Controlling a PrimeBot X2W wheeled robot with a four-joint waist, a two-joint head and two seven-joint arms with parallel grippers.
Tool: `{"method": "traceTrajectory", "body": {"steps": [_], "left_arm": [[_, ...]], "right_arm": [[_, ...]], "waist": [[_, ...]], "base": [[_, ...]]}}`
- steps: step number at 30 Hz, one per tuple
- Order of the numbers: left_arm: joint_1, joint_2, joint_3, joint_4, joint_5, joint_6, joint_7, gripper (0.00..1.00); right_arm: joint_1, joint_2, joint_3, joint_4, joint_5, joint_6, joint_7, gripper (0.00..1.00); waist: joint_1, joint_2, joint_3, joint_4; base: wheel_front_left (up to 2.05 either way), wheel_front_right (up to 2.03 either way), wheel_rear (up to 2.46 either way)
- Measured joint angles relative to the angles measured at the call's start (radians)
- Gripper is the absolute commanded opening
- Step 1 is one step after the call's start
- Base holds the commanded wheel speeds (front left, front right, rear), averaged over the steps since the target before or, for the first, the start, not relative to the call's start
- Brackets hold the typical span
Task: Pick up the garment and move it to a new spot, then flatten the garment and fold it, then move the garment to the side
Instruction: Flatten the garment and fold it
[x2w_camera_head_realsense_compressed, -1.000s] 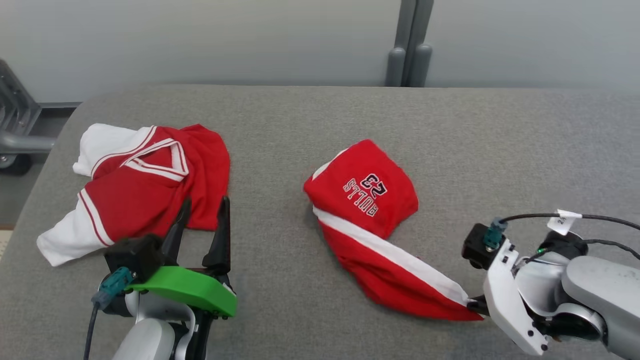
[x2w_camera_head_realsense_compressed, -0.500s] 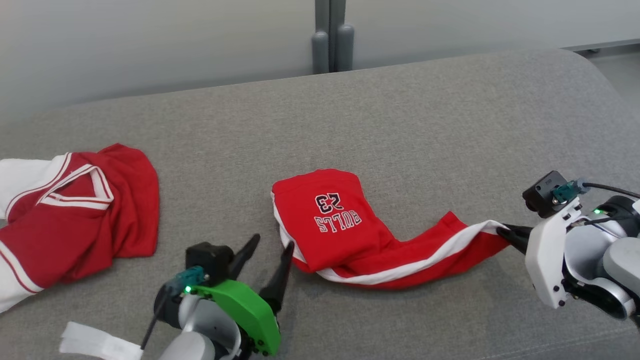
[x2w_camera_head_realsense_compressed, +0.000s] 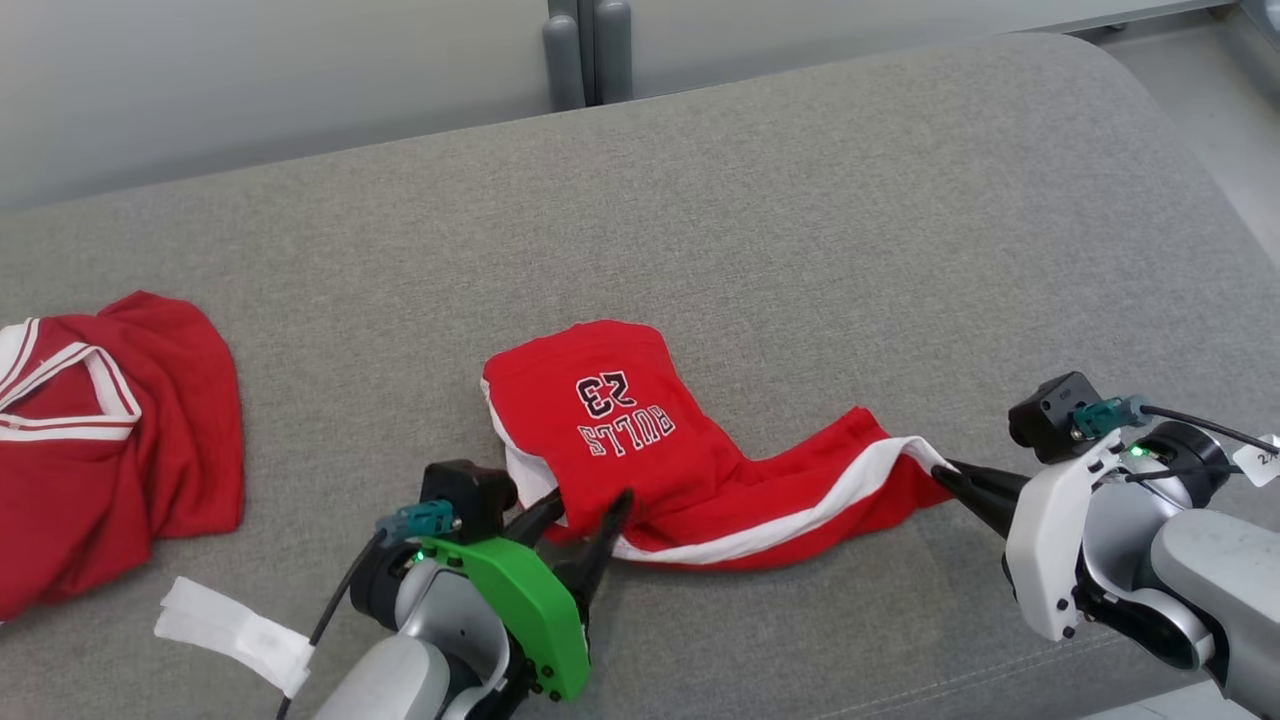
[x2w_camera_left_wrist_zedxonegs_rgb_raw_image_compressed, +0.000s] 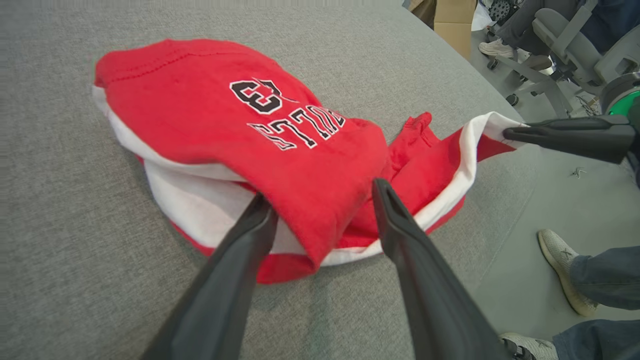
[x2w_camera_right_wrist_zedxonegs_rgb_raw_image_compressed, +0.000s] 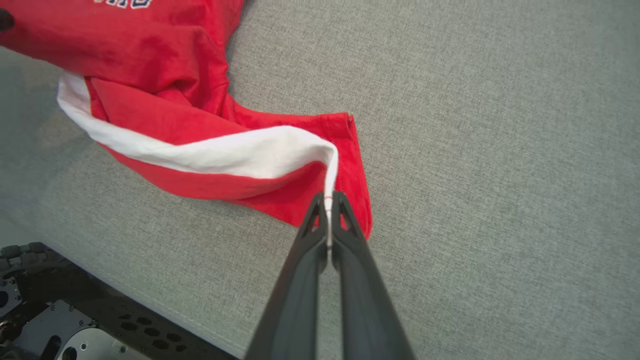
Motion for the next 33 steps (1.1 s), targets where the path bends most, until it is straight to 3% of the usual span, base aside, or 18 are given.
{"method": "traceTrajectory", "body": {"steps": [6, 9, 17, 18, 19, 25, 33], "left_arm": [[-0.083, -0.005, 0.001, -0.007, 0.020, 0.000, 0.009, 0.00], [-0.244, -0.011, -0.006, -0.028, 0.081, -0.003, 0.017, 0.00], [-0.477, -0.018, -0.075, 0.054, 0.208, -0.063, 0.032, 0.00], [-0.485, -0.017, -0.086, 0.075, 0.225, -0.064, 0.027, 0.39], [-0.491, -0.013, -0.097, 0.100, 0.236, -0.064, 0.026, 1.00], [-0.444, 0.044, -0.097, 0.230, 0.244, -0.067, 0.044, 1.00], [-0.358, 0.077, -0.080, 0.277, 0.192, -0.065, 0.090, 1.00]], "right_arm": [[0.000, 0.011, -0.001, 0.007, -0.001, 0.002, -0.026, 0.00], [-0.002, 0.039, -0.001, 0.014, -0.009, 0.010, -0.044, 0.00], [-0.046, 0.146, 0.000, 0.020, -0.029, 0.030, -0.079, 0.00], [-0.046, 0.160, 0.002, 0.022, -0.030, 0.031, -0.081, 0.00], [-0.046, 0.171, 0.005, 0.026, -0.031, 0.031, -0.088, 0.00], [-0.043, 0.200, 0.007, 0.068, -0.029, 0.035, -0.118, 0.00], [0.026, 0.124, -0.031, 0.124, 0.000, 0.016, -0.166, 0.00]], "waist": [[0.0000, 0.0000, 0.009, -0.028], [0.0000, 0.0000, 0.020, -0.052], [0.0000, 0.0000, 0.044, -0.122], [0.0000, 0.0000, 0.047, -0.133], [0.0000, 0.0000, 0.051, -0.144], [0.0000, 0.0000, 0.071, -0.210], [0.0000, 0.0000, 0.078, -0.209]], "base": [[0.00, 0.00, 0.00], [0.00, 0.00, 0.00], [0.00, 0.00, 0.00], [0.00, 0.00, 0.00], [0.00, 0.00, 0.00], [0.00, 0.00, 0.00], [0.00, 0.00, 0.00]]}}
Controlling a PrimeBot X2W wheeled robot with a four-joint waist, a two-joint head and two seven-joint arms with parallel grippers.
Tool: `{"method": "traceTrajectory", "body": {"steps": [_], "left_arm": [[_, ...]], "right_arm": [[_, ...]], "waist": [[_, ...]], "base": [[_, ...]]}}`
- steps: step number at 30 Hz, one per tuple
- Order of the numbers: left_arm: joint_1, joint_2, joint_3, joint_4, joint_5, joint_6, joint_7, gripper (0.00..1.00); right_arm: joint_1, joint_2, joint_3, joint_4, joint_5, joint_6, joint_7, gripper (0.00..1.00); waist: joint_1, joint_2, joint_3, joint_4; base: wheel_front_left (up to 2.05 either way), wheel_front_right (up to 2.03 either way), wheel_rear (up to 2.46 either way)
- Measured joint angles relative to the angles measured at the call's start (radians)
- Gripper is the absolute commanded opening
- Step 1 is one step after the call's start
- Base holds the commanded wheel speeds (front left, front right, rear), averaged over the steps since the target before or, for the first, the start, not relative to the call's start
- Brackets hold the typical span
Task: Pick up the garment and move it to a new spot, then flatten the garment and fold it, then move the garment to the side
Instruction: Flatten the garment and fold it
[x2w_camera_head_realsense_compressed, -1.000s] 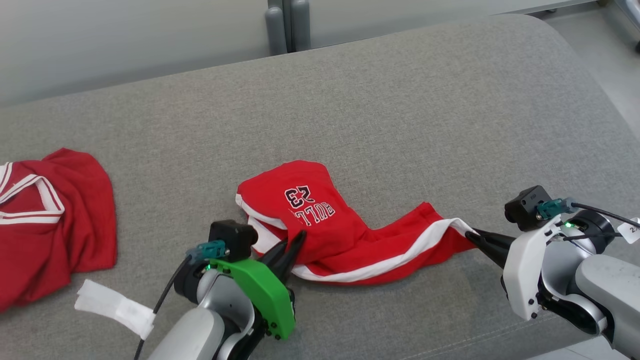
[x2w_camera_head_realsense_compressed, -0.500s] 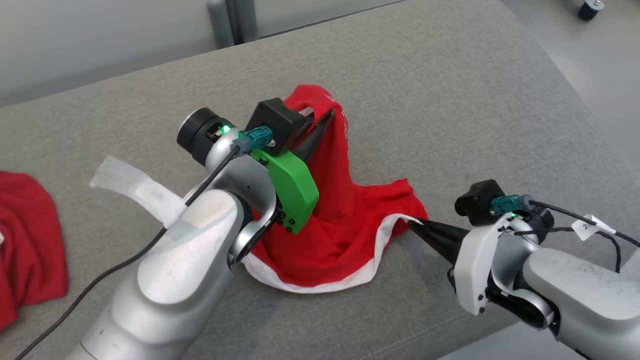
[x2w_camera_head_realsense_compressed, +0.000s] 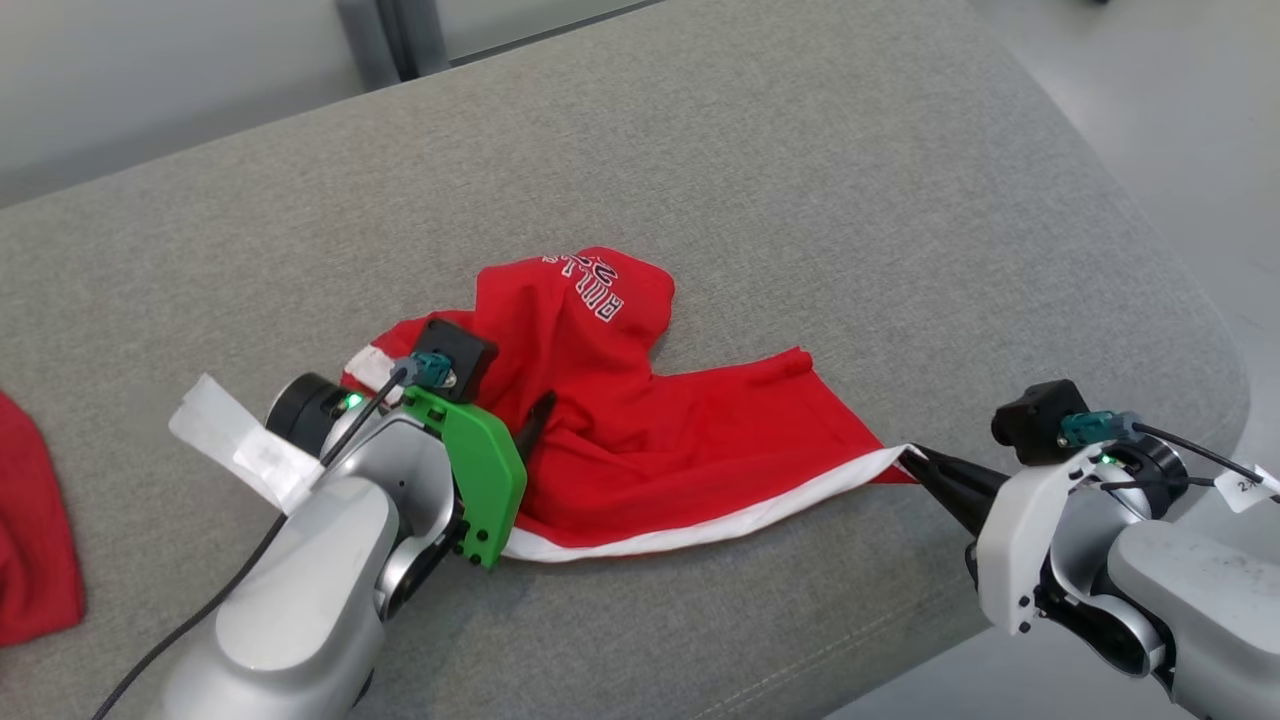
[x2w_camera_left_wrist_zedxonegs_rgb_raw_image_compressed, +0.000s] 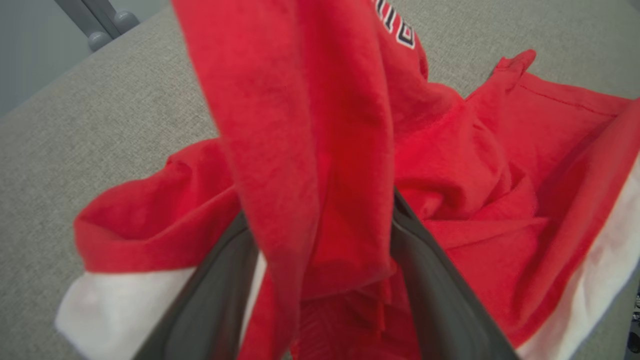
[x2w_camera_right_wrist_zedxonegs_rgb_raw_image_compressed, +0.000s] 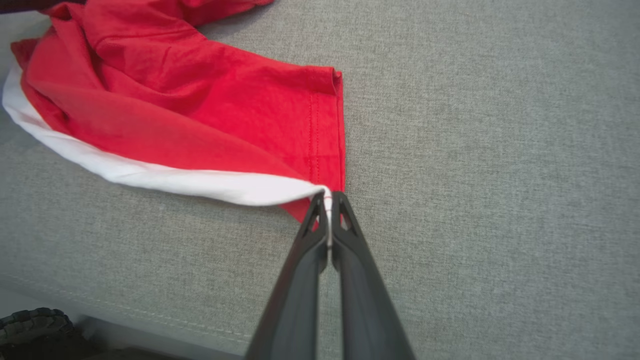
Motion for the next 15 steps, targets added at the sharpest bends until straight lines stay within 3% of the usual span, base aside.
{"method": "traceTrajectory", "body": {"steps": [8, 15], "left_arm": [[0.058, 0.004, 0.022, -0.031, -0.051, 0.003, 0.024, 1.00], [0.061, 0.062, 0.057, -0.098, -0.052, 0.012, 0.023, 1.00]], "right_arm": [[0.039, -0.043, -0.021, 0.013, 0.022, -0.010, -0.020, 0.00], [0.058, -0.036, -0.019, 0.013, 0.030, -0.016, -0.035, 0.00]], "waist": [[0.0000, 0.0000, -0.012, 0.066], [0.0000, 0.0000, -0.018, 0.137]], "base": [[0.00, 0.00, 0.00], [0.00, 0.00, 0.00]]}}
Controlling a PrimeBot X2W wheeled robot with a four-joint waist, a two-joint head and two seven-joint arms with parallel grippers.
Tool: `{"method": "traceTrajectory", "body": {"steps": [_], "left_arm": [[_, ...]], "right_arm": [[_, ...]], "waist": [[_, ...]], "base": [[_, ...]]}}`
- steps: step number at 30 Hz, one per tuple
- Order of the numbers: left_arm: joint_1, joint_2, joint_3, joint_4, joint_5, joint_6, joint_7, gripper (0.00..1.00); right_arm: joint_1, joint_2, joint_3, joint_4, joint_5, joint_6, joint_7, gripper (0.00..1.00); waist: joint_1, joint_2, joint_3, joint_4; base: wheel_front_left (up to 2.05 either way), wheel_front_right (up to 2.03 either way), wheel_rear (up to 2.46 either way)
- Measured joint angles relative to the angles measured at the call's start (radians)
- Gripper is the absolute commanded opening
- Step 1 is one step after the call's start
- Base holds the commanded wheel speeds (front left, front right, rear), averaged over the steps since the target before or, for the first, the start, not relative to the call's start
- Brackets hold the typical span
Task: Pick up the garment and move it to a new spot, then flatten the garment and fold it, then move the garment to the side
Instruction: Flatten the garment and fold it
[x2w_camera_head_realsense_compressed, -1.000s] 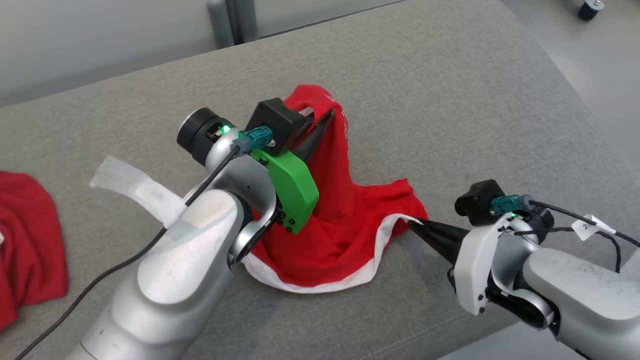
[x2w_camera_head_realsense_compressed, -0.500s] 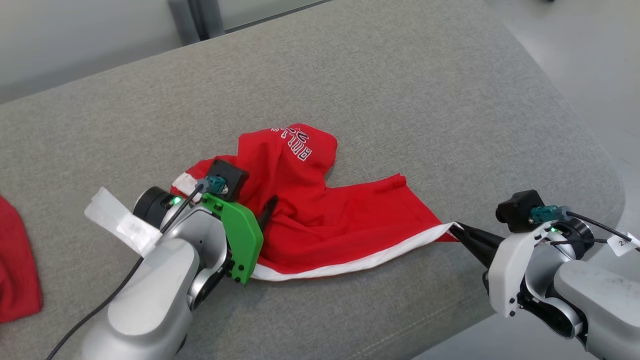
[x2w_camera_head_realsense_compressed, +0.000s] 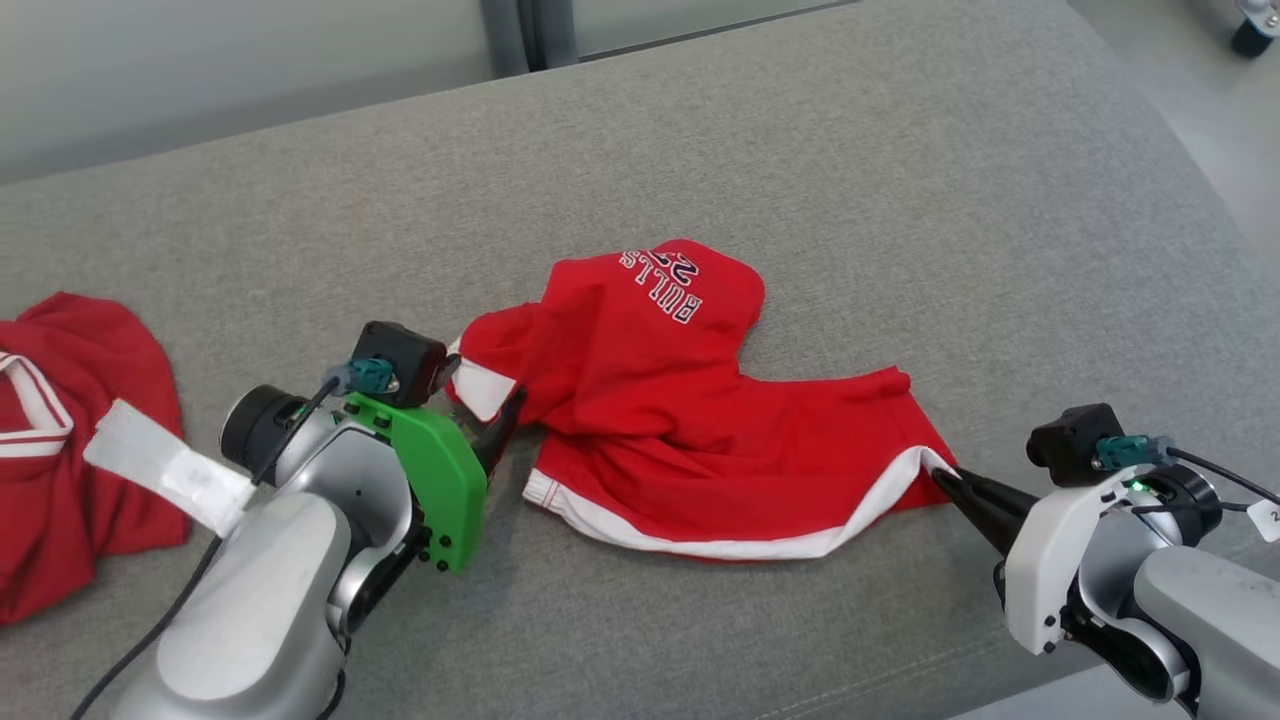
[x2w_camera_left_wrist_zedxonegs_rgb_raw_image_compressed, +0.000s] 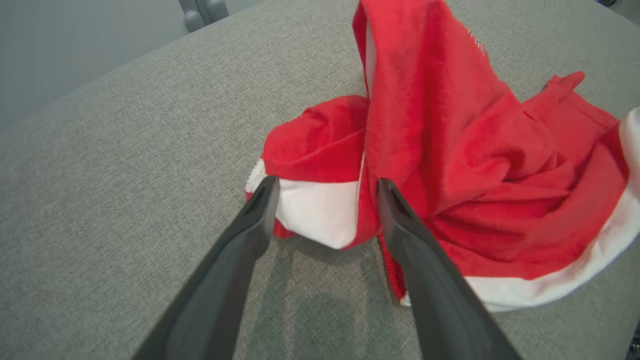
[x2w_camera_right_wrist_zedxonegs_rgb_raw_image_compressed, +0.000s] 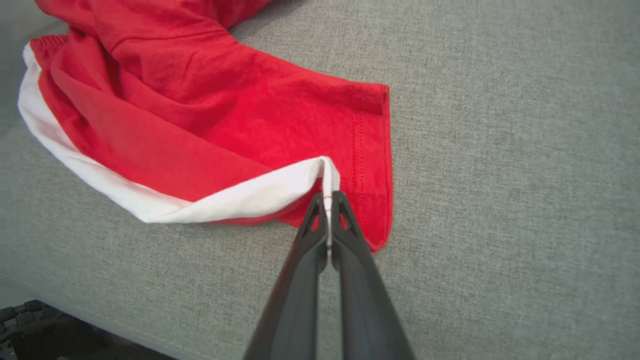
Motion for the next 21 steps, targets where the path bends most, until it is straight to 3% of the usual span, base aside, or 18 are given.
{"method": "traceTrajectory", "body": {"steps": [9, 18, 19, 21], "left_arm": [[0.145, -0.012, -0.039, -0.121, -0.133, -0.020, 0.068, 1.00], [0.175, -0.008, -0.016, -0.165, -0.168, -0.023, 0.077, 1.00], [0.176, -0.008, -0.017, -0.173, -0.175, -0.023, 0.082, 0.93], [0.181, -0.009, -0.018, -0.181, -0.186, -0.023, 0.085, 0.91]], "right_arm": [[0.000, -0.003, 0.010, -0.005, -0.003, 0.000, 0.000, 0.00], [-0.005, 0.000, 0.015, -0.023, -0.014, 0.002, 0.003, 0.00], [-0.006, 0.000, 0.016, -0.023, -0.017, 0.002, 0.005, 0.00], [-0.006, 0.000, 0.016, -0.022, -0.021, 0.002, 0.005, 0.00]], "waist": [[0.0000, 0.0000, -0.010, 0.049], [0.0000, 0.0000, 0.012, 0.045], [0.0000, 0.0000, 0.014, 0.042], [0.0000, 0.0000, 0.016, 0.037]], "base": [[0.00, 0.00, 0.00], [0.00, 0.00, 0.00], [0.00, 0.00, 0.00], [0.00, 0.00, 0.00]]}}
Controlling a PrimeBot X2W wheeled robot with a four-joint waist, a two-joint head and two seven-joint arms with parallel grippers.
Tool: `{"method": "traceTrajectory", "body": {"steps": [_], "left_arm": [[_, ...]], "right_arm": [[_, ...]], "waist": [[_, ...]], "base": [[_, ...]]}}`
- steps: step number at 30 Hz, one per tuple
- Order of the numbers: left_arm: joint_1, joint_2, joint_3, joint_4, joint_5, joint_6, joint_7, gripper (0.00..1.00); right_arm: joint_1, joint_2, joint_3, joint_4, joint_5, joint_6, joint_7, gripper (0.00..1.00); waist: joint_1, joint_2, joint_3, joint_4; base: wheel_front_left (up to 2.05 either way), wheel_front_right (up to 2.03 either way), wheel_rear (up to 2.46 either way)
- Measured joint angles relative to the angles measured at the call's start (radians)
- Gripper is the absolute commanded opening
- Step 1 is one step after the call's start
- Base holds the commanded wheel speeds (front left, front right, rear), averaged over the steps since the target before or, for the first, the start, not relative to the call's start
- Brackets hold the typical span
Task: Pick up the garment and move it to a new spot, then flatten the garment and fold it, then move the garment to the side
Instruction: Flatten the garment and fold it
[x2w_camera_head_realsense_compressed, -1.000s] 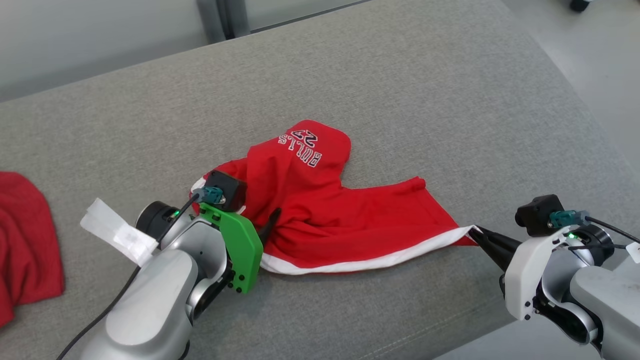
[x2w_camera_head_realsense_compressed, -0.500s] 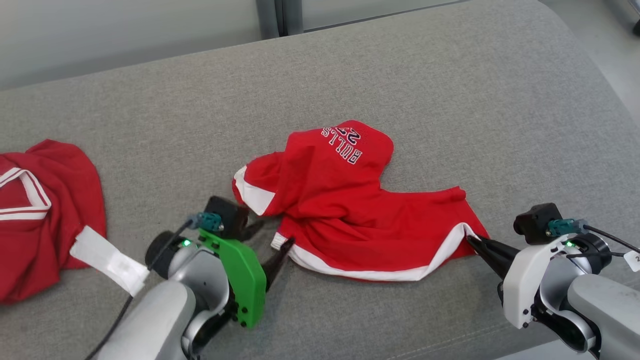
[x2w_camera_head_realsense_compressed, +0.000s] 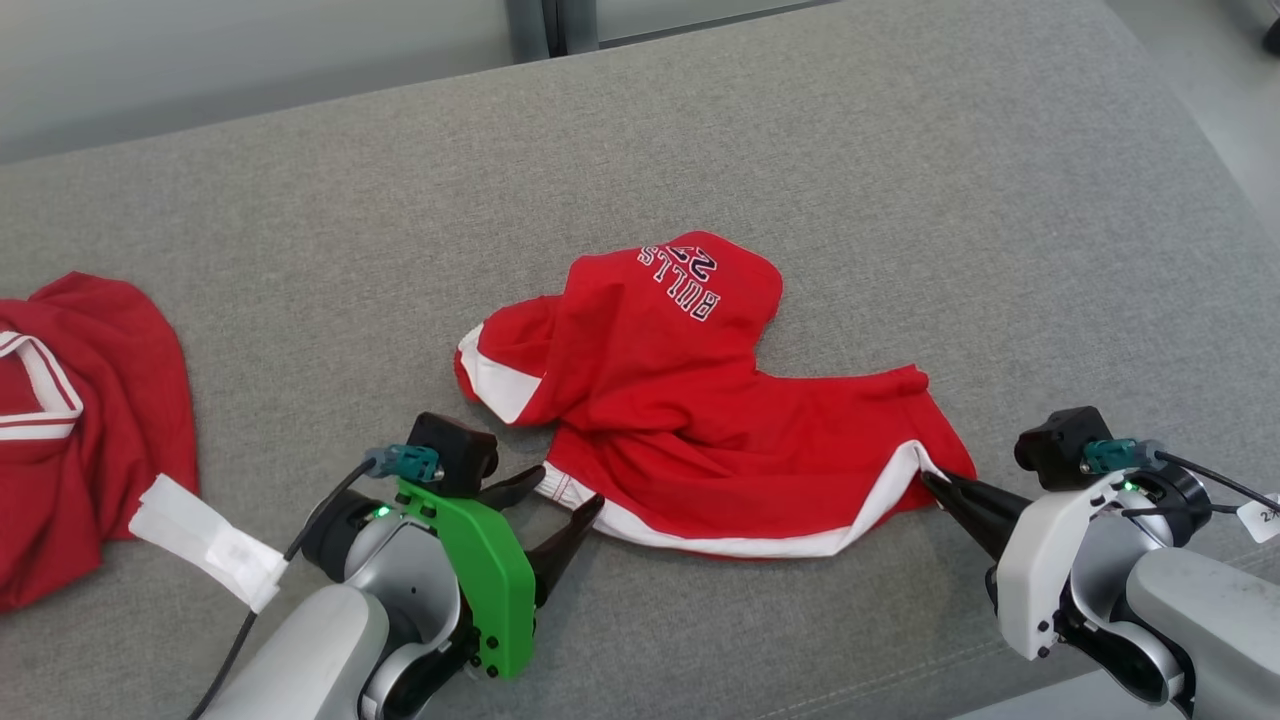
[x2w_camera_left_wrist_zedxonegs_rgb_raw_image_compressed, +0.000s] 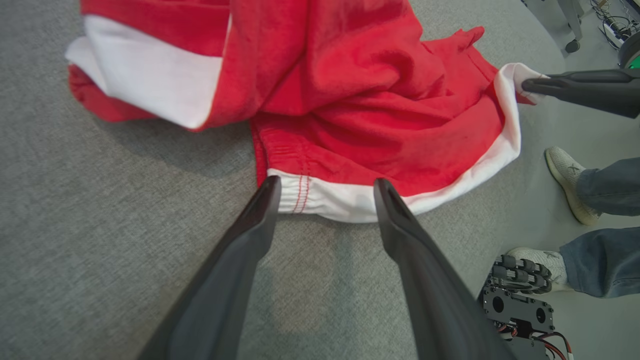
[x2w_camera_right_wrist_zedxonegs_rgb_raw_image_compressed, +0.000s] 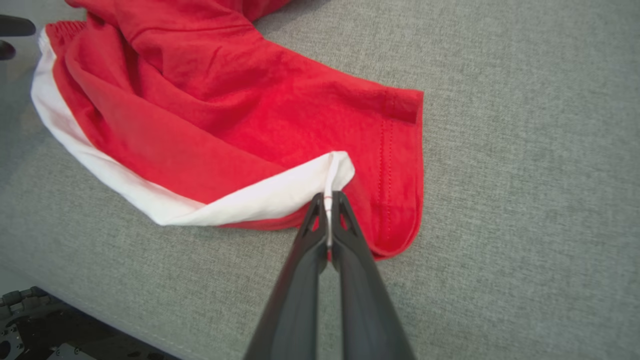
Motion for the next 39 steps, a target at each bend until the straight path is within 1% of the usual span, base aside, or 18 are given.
{"method": "traceTrajectory", "body": {"steps": [1, 3, 4, 5, 6, 8, 9, 13, 15, 17, 26, 28, 29, 34, 38, 39], "left_arm": [[0.003, 0.001, 0.000, -0.003, 0.000, 0.000, 0.001, 0.89], [0.009, 0.001, -0.007, -0.005, 0.000, 0.000, 0.005, 0.91], [0.011, 0.001, -0.009, -0.006, 0.000, 0.000, 0.005, 0.86], [0.013, 0.001, -0.009, -0.007, 0.000, 0.000, 0.011, 0.84], [0.013, 0.002, -0.009, -0.007, 0.000, 0.000, 0.012, 0.85], [0.013, 0.002, -0.007, -0.007, -0.001, 0.000, 0.012, 0.92], [0.014, 0.002, -0.002, -0.007, -0.001, 0.001, 0.011, 0.94], [0.014, 0.012, 0.025, -0.009, 0.002, 0.015, 0.000, 0.95], [0.014, 0.020, 0.030, -0.009, 0.004, 0.018, -0.001, 0.92], [0.014, 0.029, 0.031, -0.007, 0.004, 0.018, -0.001, 0.87], [0.037, 0.017, 0.018, 0.002, -0.001, 0.018, -0.001, 0.82], [0.037, 0.016, 0.018, 0.003, -0.001, 0.018, -0.002, 0.78], [0.037, 0.014, 0.018, 0.004, -0.001, 0.018, -0.006, 0.71], [0.038, 0.006, 0.015, 0.006, -0.007, 0.018, -0.007, 0.58], [0.038, 0.006, 0.012, 0.012, -0.007, 0.018, -0.010, 0.53], [0.038, 0.006, 0.012, 0.013, -0.007, 0.018, -0.011, 0.50]], "right_arm": [[0.000, 0.000, 0.000, 0.000, 0.000, 0.000, 0.000, 0.00], [0.000, -0.002, -0.001, 0.000, 0.000, 0.000, 0.000, 0.00], [0.000, -0.002, -0.001, 0.001, 0.000, 0.000, 0.000, 0.00], [0.000, -0.002, -0.001, 0.000, 0.000, 0.000, 0.000, 0.00], [0.000, -0.002, -0.002, 0.000, 0.000, 0.000, 0.000, 0.00], [0.000, -0.001, -0.002, 0.000, 0.000, 0.000, 0.000, 0.00], [0.000, 0.000, -0.002, 0.000, 0.000, 0.000, 0.000, 0.00], [0.000, 0.000, -0.002, 0.000, 0.000, 0.000, 0.000, 0.00], [0.000, 0.002, -0.002, 0.000, 0.000, 0.000, 0.000, 0.00], [0.000, 0.002, -0.002, 0.000, 0.000, -0.001, 0.000, 0.00], [0.000, 0.004, -0.003, 0.000, 0.000, -0.001, 0.000, 0.00], [0.000, 0.005, -0.002, 0.000, 0.000, -0.001, 0.000, 0.00], [0.000, 0.005, -0.002, 0.000, 0.000, -0.001, 0.000, 0.00], [0.000, 0.006, -0.002, 0.000, 0.000, -0.001, 0.000, 0.00], [0.000, 0.006, -0.002, 0.001, 0.000, -0.001, 0.000, 0.00], [0.000, 0.007, -0.002, 0.002, 0.000, -0.001, 0.000, 0.00]], "waist": [[0.0000, 0.0000, 0.000, -0.003], [0.0000, 0.0000, 0.002, -0.007], [0.0000, 0.0000, 0.002, -0.008], [0.0000, 0.0000, 0.003, -0.009], [0.0000, 0.0000, 0.004, -0.010], [0.0000, 0.0000, 0.005, -0.013], [0.0000, 0.0000, 0.005, -0.015], [0.0000, 0.0000, 0.009, -0.020], [0.0000, 0.0000, 0.010, -0.022], [0.0000, 0.0000, 0.012, -0.024], [0.0000, 0.0000, 0.014, -0.031], [0.0000, 0.0000, 0.014, -0.033], [0.0000, 0.0000, 0.014, -0.034], [0.0000, 0.0000, 0.014, -0.039], [0.0000, 0.0000, 0.013, -0.043], [0.0000, 0.0000, 0.013, -0.044]], "base": [[0.00, 0.00, 0.00], [0.00, 0.00, 0.00], [0.00, 0.00, 0.00], [0.00, 0.00, 0.00], [0.00, 0.00, 0.00], [0.00, 0.00, 0.00], [0.00, 0.00, 0.00], [0.00, 0.00, 0.00], [0.00, 0.00, 0.00], [0.00, 0.00, 0.00], [0.00, 0.00, 0.00], [0.00, 0.00, 0.00], [0.00, 0.00, 0.00], [0.00, 0.00, 0.00], [0.00, 0.00, 0.00], [0.00, 0.00, 0.00]]}}
